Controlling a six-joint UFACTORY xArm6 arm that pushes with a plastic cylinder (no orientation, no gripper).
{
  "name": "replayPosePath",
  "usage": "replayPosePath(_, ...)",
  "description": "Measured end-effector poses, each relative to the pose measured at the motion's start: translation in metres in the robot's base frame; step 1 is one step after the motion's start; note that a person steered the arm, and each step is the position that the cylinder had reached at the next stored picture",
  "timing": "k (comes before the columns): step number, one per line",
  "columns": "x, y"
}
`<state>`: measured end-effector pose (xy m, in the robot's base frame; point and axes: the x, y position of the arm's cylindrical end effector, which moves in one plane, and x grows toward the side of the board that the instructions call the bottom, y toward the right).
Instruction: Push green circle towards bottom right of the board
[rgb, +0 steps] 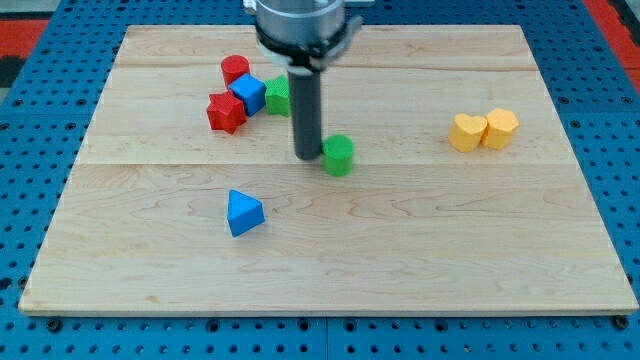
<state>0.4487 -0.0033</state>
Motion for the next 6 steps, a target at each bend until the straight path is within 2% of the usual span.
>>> replayPosePath(1, 0.040, 0.039)
replayPosePath(2, 0.016, -0.009)
replayPosePath(3, -0.003, 0.020)
replayPosePath(5, 0.003, 0.066)
replayPosePath(6, 0.068, 0.112)
